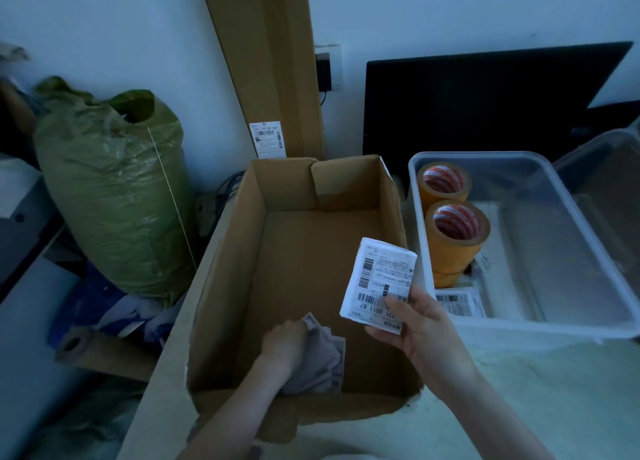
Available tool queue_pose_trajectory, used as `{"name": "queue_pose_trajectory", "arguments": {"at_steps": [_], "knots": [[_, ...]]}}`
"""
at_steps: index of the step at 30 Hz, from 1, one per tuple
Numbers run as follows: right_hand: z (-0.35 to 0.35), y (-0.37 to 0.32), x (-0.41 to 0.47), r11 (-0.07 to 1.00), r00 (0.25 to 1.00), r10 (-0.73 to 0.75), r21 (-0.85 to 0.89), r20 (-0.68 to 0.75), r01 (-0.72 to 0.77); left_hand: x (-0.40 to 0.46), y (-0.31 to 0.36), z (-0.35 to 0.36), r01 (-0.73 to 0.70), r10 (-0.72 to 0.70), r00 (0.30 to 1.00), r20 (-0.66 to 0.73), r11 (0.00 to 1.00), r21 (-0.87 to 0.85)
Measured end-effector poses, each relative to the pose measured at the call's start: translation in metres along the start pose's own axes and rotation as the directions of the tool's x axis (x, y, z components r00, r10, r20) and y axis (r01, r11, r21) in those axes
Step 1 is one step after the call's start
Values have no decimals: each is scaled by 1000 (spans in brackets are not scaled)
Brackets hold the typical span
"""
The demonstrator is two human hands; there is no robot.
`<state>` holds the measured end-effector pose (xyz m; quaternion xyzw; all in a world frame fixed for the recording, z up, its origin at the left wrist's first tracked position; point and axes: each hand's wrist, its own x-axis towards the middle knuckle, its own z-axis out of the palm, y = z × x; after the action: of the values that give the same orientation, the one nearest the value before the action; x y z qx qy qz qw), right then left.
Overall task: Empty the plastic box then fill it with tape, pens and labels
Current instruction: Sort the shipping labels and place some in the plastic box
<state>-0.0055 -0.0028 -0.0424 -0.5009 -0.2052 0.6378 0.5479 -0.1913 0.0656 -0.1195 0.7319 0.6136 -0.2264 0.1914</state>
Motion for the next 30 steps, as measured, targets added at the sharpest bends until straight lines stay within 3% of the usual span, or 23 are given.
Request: {"name": "queue_pose_trajectory", "arguments": {"at_steps": [4,8,10,13,17,21,26,30], "knots": [[1,2,1,999,1000,-17,-32,-24,16,-8,-24,-23,70,-94,995,-40,913,-403],[6,5,3,992,998,-32,-127,-61,24,-37,-37,-62,-46,-30,997,-77,578,-815],[10,6,3,976,996,-57,-213,-71,41,-52,-39,-78,-133,2,989,-147,442,-887],[15,7,2,941,994,-84,-333,-67,57,-69,-36,-93,-213,64,977,-203,348,-913],[18,5,0,954,999,-23,-298,-40,10,-72,-26,-102,-321,61,945,-322,358,-877],[20,4,-4,977,997,63,-206,52,-51,-61,-11,-95,-343,-73,898,-433,497,-797],[19,3,-7,977,997,35,-211,73,-19,-56,6,-82,-383,-29,875,-483,568,-729],[16,2,-9,956,998,0,-294,68,20,-51,11,-76,-415,22,880,-474,521,-746]]}}
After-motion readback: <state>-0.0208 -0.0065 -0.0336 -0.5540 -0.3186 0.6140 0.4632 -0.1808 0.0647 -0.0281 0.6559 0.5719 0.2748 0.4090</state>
